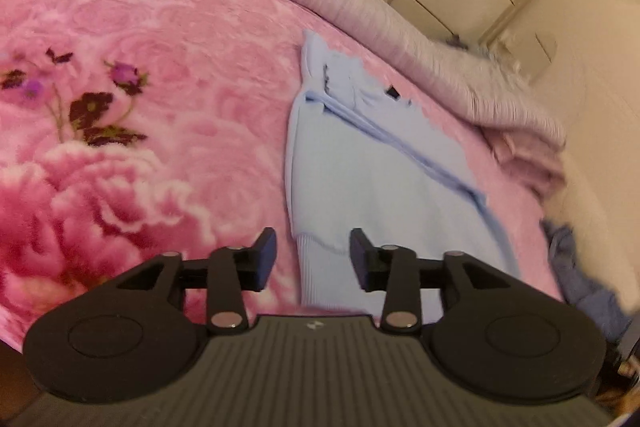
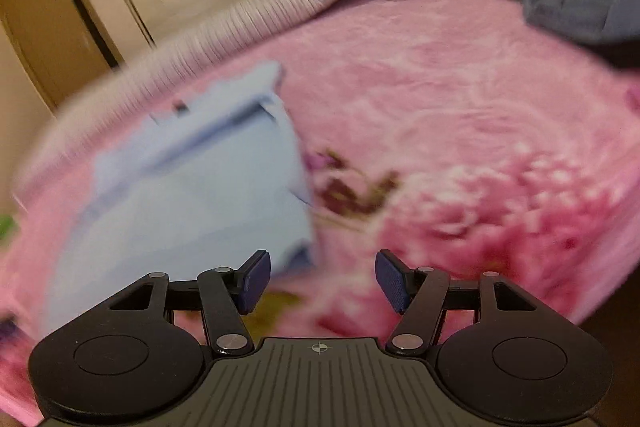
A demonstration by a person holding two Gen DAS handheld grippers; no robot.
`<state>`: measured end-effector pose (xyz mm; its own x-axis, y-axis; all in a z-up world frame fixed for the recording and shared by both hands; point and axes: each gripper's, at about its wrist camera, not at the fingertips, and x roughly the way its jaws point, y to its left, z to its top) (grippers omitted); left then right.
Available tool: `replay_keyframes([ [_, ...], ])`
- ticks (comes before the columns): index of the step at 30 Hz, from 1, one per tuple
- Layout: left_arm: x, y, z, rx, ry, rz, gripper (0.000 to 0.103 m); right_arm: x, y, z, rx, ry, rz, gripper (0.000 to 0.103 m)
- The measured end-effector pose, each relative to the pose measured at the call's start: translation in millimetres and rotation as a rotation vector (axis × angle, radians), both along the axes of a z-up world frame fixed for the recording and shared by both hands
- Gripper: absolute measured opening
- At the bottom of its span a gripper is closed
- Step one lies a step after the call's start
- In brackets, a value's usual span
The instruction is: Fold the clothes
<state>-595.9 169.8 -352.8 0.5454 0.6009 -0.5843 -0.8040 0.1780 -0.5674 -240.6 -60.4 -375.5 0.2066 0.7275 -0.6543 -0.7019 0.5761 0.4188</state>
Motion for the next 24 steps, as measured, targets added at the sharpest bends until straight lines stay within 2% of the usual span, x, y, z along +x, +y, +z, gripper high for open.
replay_keyframes([
  [3,4,19,-16,-0.074,-0.047,0.028,0.037,24,22,-10,0.028,0.111,-0.028,0.063],
  [5,7,30,-30,-0.119,-0.075,0.036,0.037,41,38,-19,0.011,0.152,-0.042,0.063],
  [9,8,40,-41,-0.134,-0.147,0.048,0.038,55,67,-20,-0.041,0.144,0.012,0.063],
  [12,12,43,-46,-0.166,-0.191,0.02,0.037,57,74,-18,-0.066,0.177,0.056,0.062],
  [14,19,40,-46,-0.158,-0.178,-0.026,0.036,57,74,-22,-0.075,0.182,0.06,0.056],
  [16,23,36,-47,-0.126,-0.154,-0.046,0.033,58,69,-26,-0.07,0.166,0.058,0.042],
  [17,20,34,-50,-0.113,-0.162,-0.041,0.028,58,66,-28,-0.062,0.157,0.06,0.035],
  [19,13,30,-56,-0.095,-0.181,-0.025,0.008,57,60,-31,-0.034,0.151,0.085,0.017],
  [22,10,23,-60,-0.103,-0.213,0.014,0.003,57,52,-28,-0.009,0.157,0.106,0.008],
  [24,14,18,-47,-0.081,-0.203,0.003,0.003,57,47,-16,0.009,0.148,0.11,0.006],
])
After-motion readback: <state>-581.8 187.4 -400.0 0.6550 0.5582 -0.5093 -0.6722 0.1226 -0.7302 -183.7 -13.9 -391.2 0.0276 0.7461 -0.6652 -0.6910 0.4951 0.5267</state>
